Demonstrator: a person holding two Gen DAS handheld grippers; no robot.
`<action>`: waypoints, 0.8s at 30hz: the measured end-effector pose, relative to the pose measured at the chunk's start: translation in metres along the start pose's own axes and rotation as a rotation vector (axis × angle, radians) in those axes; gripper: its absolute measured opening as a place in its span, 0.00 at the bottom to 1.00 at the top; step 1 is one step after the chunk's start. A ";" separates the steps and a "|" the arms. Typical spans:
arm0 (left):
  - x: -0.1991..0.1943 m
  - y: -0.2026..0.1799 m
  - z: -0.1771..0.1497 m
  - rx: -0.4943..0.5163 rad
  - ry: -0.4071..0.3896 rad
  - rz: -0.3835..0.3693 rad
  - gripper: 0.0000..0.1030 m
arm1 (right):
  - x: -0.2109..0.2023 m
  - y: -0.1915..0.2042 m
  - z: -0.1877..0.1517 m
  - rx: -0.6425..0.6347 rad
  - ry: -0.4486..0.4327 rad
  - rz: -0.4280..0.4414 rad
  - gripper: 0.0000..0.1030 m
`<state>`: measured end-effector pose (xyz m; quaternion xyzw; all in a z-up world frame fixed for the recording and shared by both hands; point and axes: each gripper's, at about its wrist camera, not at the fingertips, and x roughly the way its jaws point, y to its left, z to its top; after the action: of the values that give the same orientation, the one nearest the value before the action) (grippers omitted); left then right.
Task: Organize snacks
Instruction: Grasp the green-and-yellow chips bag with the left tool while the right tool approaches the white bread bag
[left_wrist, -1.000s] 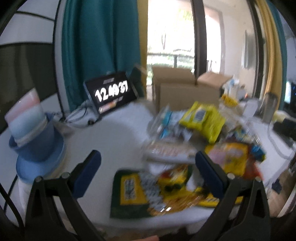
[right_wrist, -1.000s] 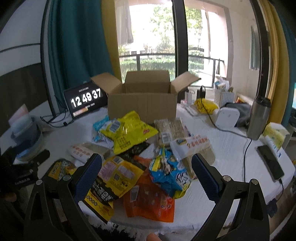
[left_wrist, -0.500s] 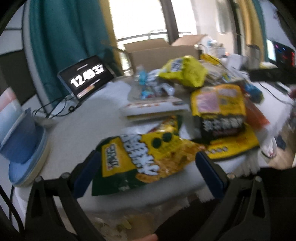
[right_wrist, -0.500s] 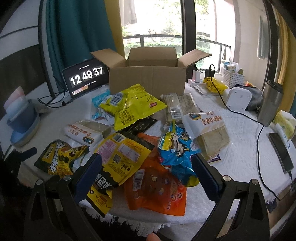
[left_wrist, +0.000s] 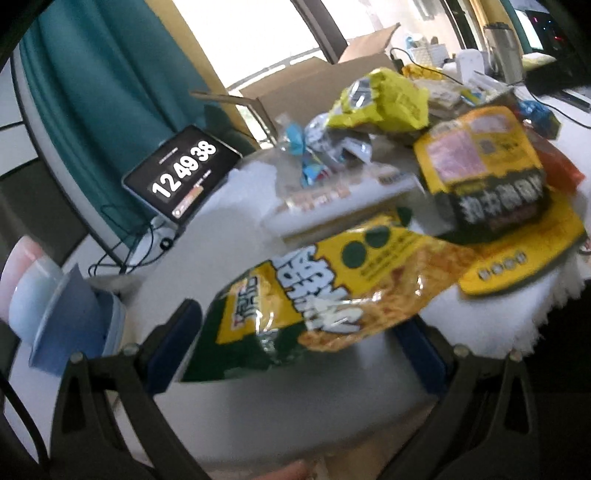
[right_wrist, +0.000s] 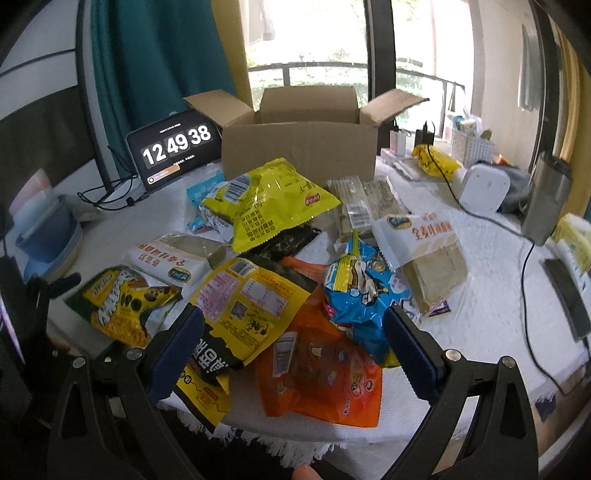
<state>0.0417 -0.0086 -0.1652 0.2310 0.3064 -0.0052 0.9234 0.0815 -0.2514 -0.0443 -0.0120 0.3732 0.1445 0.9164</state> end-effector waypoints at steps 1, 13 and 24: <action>0.006 0.002 0.004 0.000 0.004 -0.006 1.00 | 0.002 -0.002 0.000 0.007 0.008 0.004 0.97; 0.037 0.007 0.032 0.017 0.016 -0.098 0.72 | 0.025 0.010 -0.007 0.031 0.093 0.150 0.89; 0.050 0.026 0.037 -0.157 0.066 -0.238 0.17 | 0.014 -0.043 0.022 0.084 -0.022 -0.054 0.88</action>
<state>0.1073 0.0057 -0.1567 0.1200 0.3611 -0.0833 0.9210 0.1178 -0.2857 -0.0419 0.0178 0.3685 0.1039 0.9236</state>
